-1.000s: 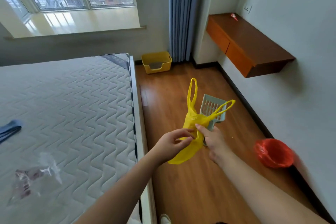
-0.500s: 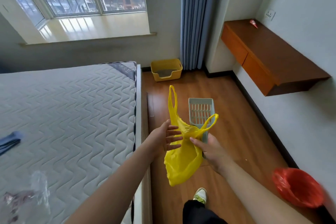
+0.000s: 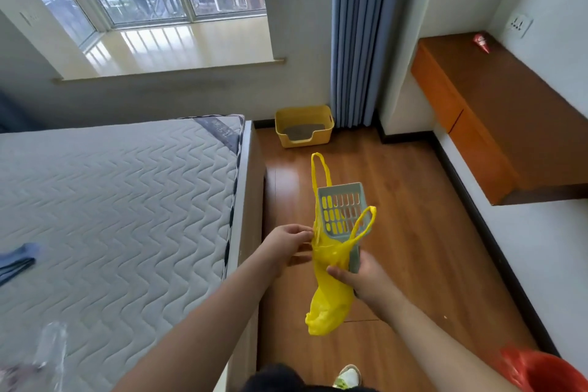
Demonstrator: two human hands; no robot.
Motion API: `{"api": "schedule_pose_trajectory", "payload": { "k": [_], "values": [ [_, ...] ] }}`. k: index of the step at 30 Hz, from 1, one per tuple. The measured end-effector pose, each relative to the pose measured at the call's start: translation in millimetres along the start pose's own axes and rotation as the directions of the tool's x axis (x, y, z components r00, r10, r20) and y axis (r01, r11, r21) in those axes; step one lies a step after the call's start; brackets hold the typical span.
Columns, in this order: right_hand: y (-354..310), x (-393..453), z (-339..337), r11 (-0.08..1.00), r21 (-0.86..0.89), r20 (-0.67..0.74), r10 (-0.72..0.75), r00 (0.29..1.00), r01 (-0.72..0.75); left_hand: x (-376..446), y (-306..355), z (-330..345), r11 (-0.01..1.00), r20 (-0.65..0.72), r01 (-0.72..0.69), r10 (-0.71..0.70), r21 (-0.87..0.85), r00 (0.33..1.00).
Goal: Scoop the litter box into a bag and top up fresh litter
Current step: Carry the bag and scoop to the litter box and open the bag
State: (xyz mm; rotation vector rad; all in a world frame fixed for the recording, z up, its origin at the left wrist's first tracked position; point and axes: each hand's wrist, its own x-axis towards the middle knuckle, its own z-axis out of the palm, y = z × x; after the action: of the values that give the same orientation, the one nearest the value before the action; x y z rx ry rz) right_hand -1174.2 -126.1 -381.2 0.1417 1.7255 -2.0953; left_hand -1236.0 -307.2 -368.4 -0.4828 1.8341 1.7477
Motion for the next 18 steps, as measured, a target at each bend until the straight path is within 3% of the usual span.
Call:
{"api": "schedule_pose_trajectory", "payload": {
  "k": [4, 11, 18],
  "values": [
    [-6, 24, -11, 0.999, -0.041, -0.035, 0.001, 0.999, -0.003, 31, 17, -1, 1.0, -0.01, -0.021, 0.021, -0.011, 1.0],
    [-31, 102, -21, 0.999, 0.01, -0.293, 0.045, 0.955, -0.044, 90, 41, -30, 0.996, 0.007, -0.063, 0.063, -0.057, 0.998],
    [-65, 207, -4, 0.989, 0.064, -0.343, 0.149, 0.927, -0.135, 144, 79, -72, 0.994, 0.097, -0.055, 0.065, -0.098, 0.993]
  ]
}}
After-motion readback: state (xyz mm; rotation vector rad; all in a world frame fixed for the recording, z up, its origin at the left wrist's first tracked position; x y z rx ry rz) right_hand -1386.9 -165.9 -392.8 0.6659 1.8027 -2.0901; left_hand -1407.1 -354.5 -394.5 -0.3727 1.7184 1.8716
